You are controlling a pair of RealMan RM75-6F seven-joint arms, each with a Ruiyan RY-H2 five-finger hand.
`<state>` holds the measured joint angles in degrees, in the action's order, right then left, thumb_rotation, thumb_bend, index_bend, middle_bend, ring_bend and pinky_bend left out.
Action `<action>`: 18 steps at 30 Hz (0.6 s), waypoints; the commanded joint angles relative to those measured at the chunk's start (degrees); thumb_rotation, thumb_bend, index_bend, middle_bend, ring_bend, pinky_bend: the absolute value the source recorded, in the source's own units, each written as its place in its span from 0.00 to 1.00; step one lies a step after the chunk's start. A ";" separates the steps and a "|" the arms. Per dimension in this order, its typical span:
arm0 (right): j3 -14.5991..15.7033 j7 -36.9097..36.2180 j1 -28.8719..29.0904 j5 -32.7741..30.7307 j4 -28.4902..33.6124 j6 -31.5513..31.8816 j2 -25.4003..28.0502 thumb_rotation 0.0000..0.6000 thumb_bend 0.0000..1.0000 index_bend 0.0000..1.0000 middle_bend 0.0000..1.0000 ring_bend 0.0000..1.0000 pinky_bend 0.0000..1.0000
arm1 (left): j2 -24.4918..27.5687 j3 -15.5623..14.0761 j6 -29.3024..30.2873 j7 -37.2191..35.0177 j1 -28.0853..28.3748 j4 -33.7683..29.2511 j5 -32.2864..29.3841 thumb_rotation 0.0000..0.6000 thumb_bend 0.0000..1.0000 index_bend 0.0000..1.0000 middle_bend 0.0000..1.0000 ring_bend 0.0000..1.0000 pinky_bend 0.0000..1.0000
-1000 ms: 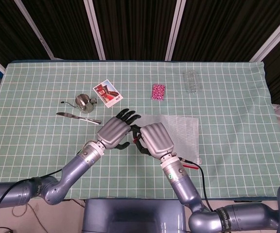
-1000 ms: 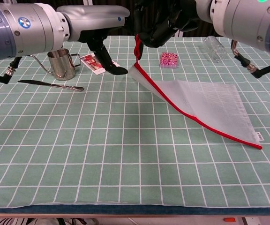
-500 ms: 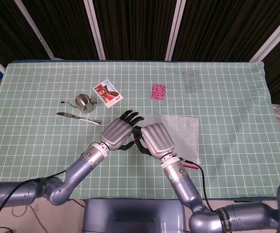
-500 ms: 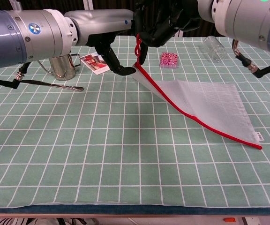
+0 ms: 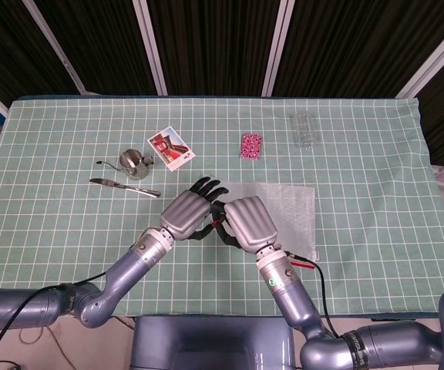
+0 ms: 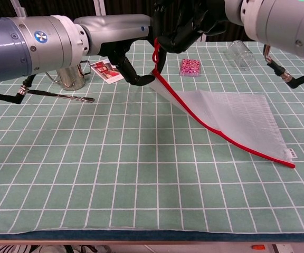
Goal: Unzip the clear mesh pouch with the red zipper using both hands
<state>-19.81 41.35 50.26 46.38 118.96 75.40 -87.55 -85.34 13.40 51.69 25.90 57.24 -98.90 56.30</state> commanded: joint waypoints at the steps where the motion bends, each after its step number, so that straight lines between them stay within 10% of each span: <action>1: 0.12 -0.10 0.02 -0.02 0.06 0.13 0.07 1.00 0.60 0.62 1.00 1.00 0.95 | -0.19 -0.08 0.24 -0.28 0.04 0.08 0.02 1.00 0.42 0.55 0.14 0.00 0.00; 18: 1.35 -2.17 -1.70 1.16 1.36 2.25 1.85 1.00 0.60 0.62 1.00 1.00 0.95 | -1.60 2.52 5.14 -2.60 -0.16 0.14 0.79 1.00 0.43 0.57 0.14 0.00 0.00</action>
<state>-18.53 39.29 48.67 47.46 120.24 77.53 -85.79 -86.73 15.58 56.45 23.58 57.17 -98.73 57.06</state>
